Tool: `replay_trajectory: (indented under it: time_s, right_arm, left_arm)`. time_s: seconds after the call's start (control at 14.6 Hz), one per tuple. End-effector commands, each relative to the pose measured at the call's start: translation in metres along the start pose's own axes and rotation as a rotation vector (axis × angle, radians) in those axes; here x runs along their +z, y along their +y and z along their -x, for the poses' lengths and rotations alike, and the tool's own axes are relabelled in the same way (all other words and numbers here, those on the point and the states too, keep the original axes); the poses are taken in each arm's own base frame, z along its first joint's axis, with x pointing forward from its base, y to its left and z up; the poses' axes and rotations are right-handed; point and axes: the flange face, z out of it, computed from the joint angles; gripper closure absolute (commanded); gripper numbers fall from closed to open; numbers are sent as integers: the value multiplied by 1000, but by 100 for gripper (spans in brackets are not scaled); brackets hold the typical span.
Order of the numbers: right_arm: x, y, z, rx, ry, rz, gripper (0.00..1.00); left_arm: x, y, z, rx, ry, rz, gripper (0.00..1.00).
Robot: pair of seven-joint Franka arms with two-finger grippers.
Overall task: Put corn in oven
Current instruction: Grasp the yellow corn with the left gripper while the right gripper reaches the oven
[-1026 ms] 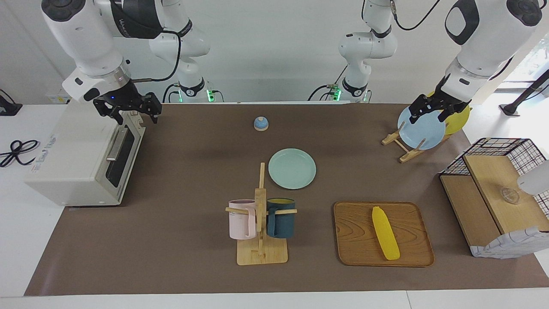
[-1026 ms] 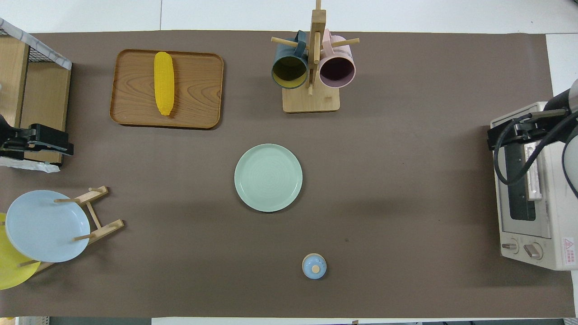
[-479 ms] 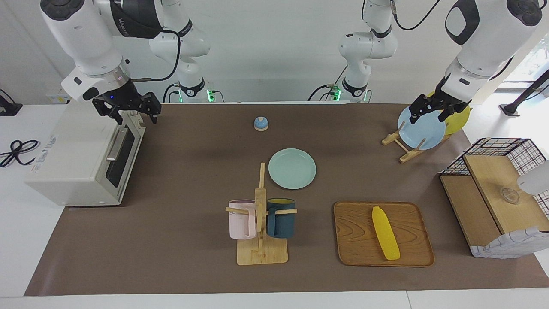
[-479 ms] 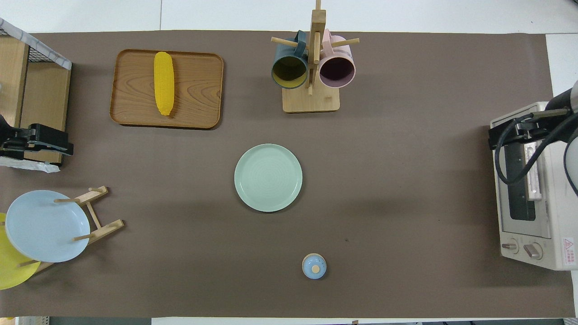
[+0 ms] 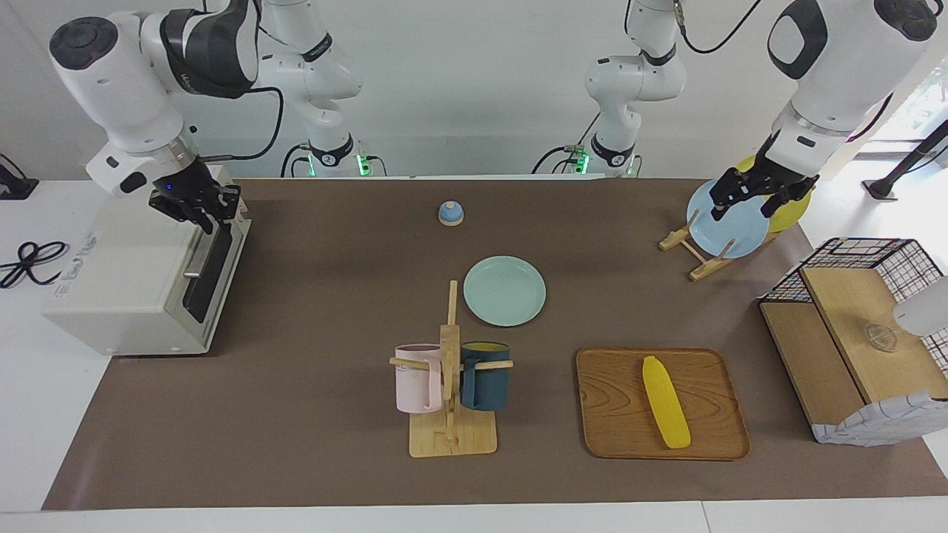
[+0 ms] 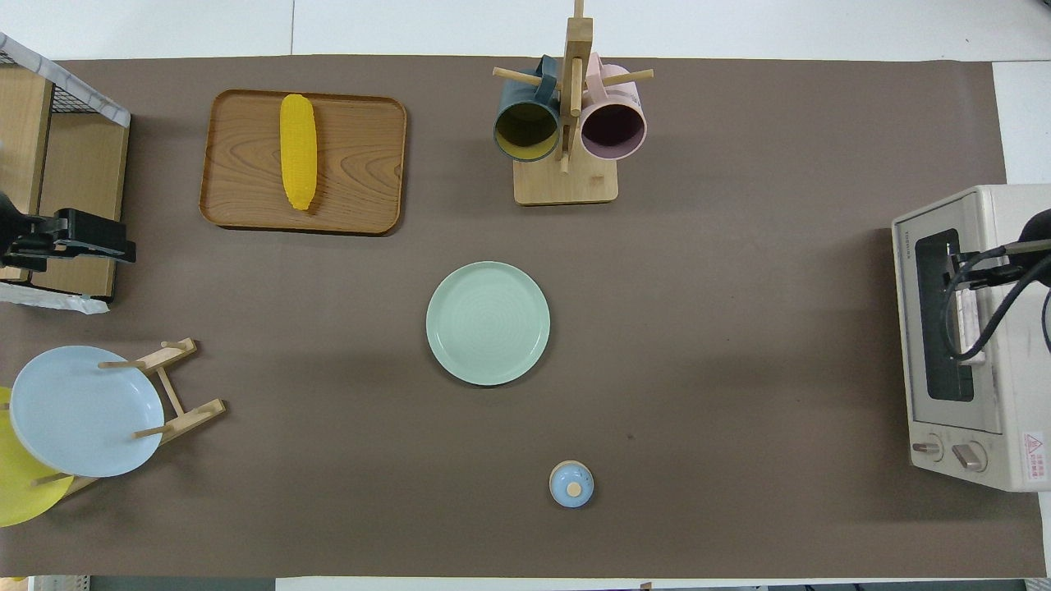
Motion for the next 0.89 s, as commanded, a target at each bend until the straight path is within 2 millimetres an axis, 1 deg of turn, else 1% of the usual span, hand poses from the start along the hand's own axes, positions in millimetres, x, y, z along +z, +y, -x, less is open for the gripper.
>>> replay_trajectory:
  time_s: [0.0, 0.07, 0.14, 0.21, 0.34, 0.55, 0.62, 0.68, 0.75, 0.82]
  right_arm:
    - [22, 18, 21, 24, 10, 11, 100]
    - [28, 29, 21, 46, 15, 11, 100]
    - [32, 36, 21, 57, 18, 18, 100]
    - [37, 38, 21, 58, 10, 21, 100]
    - [46, 44, 23, 68, 13, 22, 100]
    - [57, 47, 23, 67, 10, 34, 100]
    - [58, 48, 22, 59, 5, 51, 100]
    - [60, 48, 22, 57, 4, 54, 100]
    - [60, 48, 21, 56, 4, 54, 100]
    - [60, 48, 21, 56, 4, 54, 100]
  left_arm:
    - [34, 11, -43, 0, -11, 18, 0]
    - [54, 13, -63, -1, -33, 17, 0]
    - [72, 21, -79, 10, -42, 17, 0]
    - [96, 30, -97, 15, -34, 26, 0]
    - [129, 34, -123, 10, -9, 44, 0]
    - [190, 60, -173, 34, 17, 51, 0]
    - [204, 61, -186, 30, 34, 61, 0]
    - [215, 60, -193, 22, 58, 70, 0]
    - [218, 58, -197, 12, 84, 83, 0]
    - [226, 61, -198, 14, 89, 84, 0]
